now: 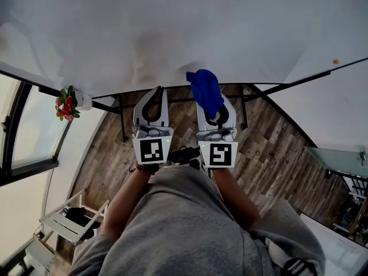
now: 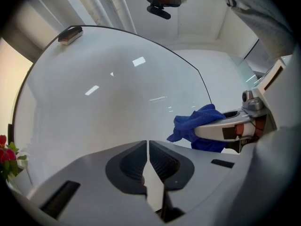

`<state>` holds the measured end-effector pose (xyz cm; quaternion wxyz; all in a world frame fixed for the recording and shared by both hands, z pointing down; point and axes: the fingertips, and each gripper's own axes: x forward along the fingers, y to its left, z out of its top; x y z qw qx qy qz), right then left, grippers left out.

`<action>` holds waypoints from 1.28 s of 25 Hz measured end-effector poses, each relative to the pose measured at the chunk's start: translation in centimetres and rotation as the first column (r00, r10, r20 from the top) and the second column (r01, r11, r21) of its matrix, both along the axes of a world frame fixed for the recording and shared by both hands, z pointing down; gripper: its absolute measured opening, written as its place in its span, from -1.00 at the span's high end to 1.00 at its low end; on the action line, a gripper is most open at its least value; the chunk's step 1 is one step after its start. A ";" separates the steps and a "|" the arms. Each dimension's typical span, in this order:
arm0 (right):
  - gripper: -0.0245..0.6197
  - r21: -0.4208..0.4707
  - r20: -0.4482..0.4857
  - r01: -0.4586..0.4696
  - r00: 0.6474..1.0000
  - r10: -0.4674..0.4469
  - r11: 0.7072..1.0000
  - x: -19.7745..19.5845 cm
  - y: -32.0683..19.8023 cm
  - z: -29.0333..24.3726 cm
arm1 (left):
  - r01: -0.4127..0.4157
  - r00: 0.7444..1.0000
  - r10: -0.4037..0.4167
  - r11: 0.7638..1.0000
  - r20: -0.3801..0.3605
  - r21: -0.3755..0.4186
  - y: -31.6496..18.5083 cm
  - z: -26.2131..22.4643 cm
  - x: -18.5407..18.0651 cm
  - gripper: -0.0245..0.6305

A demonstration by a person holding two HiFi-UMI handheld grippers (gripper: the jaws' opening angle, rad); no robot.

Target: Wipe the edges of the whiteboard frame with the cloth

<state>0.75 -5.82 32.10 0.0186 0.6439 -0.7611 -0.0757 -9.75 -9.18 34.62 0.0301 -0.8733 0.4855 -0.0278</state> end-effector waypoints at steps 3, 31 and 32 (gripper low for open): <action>0.46 -0.014 -0.001 0.002 1.000 -0.003 1.000 -0.2 0.1 0.7 | 0.004 1.000 -0.004 1.000 0.001 -0.017 -0.1 0.9 -0.2 0.86; 0.49 -0.145 0.010 0.037 0.999 -0.036 0.989 1.5 3.9 7.7 | -0.101 0.992 0.107 0.991 0.071 -0.084 3.8 5.2 4.5 0.90; 0.49 -0.150 0.017 0.043 0.999 -0.041 0.988 1.7 4.3 8.0 | -0.102 0.992 0.109 0.991 0.069 -0.087 3.9 5.3 4.8 0.90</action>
